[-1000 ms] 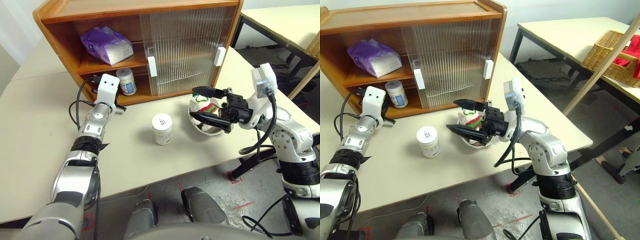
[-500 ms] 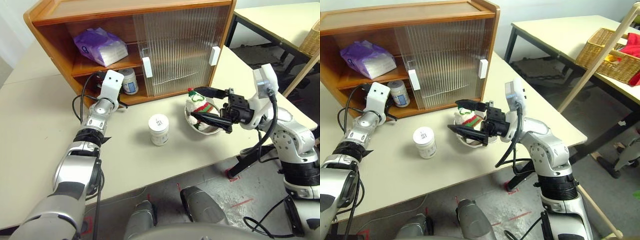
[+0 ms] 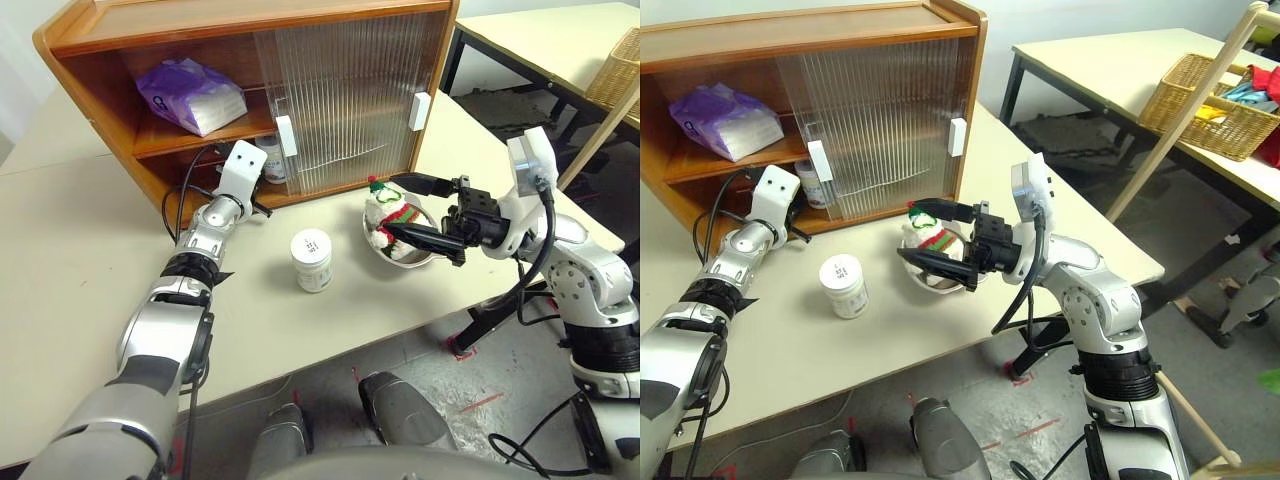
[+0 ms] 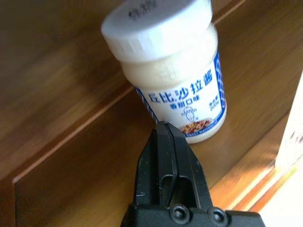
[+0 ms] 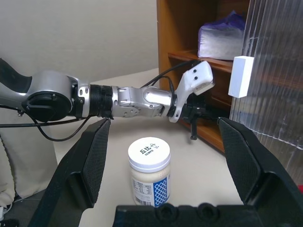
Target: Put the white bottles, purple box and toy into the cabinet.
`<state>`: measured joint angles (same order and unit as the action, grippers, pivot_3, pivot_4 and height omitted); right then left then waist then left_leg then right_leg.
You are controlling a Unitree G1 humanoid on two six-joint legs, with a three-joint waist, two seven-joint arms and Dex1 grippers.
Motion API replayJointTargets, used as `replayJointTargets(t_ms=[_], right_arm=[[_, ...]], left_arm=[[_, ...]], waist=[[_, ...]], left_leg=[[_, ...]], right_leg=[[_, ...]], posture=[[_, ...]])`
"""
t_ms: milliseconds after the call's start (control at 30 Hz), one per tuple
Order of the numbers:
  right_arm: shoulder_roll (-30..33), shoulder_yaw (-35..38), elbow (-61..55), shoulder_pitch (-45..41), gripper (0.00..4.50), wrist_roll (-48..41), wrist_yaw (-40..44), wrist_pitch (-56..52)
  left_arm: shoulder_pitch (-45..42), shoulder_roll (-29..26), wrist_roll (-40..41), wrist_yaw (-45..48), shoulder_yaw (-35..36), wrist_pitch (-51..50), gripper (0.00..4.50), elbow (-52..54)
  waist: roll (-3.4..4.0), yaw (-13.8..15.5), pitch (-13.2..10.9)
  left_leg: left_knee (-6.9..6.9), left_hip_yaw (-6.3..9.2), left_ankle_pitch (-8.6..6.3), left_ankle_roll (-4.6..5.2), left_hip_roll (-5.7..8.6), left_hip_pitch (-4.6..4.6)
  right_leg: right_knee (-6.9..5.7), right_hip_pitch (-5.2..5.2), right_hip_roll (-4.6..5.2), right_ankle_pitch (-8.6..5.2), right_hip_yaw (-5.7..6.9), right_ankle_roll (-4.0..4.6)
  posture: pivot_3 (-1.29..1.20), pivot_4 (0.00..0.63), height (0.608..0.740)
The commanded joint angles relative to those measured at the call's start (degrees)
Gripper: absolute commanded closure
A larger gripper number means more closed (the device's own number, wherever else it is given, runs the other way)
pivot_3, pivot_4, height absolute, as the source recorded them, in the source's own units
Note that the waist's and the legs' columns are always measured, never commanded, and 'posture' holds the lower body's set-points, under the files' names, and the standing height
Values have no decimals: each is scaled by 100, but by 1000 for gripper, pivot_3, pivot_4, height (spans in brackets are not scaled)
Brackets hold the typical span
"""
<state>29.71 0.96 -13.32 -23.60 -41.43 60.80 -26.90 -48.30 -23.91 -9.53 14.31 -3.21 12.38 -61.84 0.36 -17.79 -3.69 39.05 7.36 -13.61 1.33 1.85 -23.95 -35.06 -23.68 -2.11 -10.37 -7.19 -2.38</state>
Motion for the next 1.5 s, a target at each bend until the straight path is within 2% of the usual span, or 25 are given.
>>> replayJointTargets(t_ms=[33,200,400,433,500,600,767,900,1100,1300,1500], right_arm=[[39,21,-115,26,0,2,-4,-10],[12,-20,-62,-1,0,16,10,17],[-9,-57,16,-51,0,31,80,48],[-5,-68,49,-65,0,33,124,56],[1,-84,97,-82,0,41,191,67],[-8,-121,160,-110,0,81,282,107],[-173,-171,219,-155,0,160,185,179],[-257,-257,160,-118,0,244,153,180],[-244,-271,129,-102,0,226,142,114],[-186,-250,154,-101,0,231,152,97],[-156,-235,134,-95,0,223,131,80]], left_arm=[[78,6,-2,130,-19,153,4482,-41],[599,-1,418,435,251,166,4482,629],[1757,0,1263,1150,621,-630,4482,2498],[2111,-4,1676,1409,784,-951,4316,3061],[2590,-24,2246,1761,1006,-1475,3946,3870],[3272,-359,2836,2512,1104,-2183,2966,4774],[4159,-869,3328,3261,1055,-2948,1354,5715],[4593,-916,3576,3414,881,-3591,34,6318],[4748,-851,3519,3384,540,-4179,34,6637],[4444,-615,3125,3438,-56,-4035,34,6406],[4090,-407,2950,3624,-490,-4144,34,6181]], waist=[[0,-26,0],[0,-98,0],[-1,-122,1],[-2,-122,1],[-5,-116,3],[-7,-98,5],[-1,-59,10],[4,24,13],[16,123,21],[61,297,49],[66,476,53]], left_leg=[[0,-2,0,0,0,0],[-1,-13,1,-2,1,0],[0,-34,3,-6,3,-1],[1,-34,4,-7,3,-1],[3,-34,2,-9,5,1],[3,-31,1,-15,4,3],[-9,27,-12,-49,-17,10],[-16,41,-39,-98,-47,-2],[-29,52,-55,-126,-56,-4],[-38,53,-58,-130,-57,-3],[-43,55,-62,-131,-21,-2]], right_leg=[[0,0,-1,0,0,0],[1,3,-4,-2,2,-3],[0,5,-13,-2,9,-2],[0,5,-13,-2,10,-2],[0,9,-13,-2,9,-2],[-4,11,-12,-2,11,2],[-13,-9,-7,4,7,26],[-17,-33,7,7,-11,34],[-16,-46,38,3,-16,65],[-16,-48,45,-11,-12,79],[-15,-47,100,-13,-3,82]], posture=[[-352,48,740],[-348,48,740],[-344,47,740],[-329,47,740],[-323,49,740],[-312,51,740],[-296,55,740],[-288,59,740],[-285,69,740],[-287,72,740],[-302,68,740]])
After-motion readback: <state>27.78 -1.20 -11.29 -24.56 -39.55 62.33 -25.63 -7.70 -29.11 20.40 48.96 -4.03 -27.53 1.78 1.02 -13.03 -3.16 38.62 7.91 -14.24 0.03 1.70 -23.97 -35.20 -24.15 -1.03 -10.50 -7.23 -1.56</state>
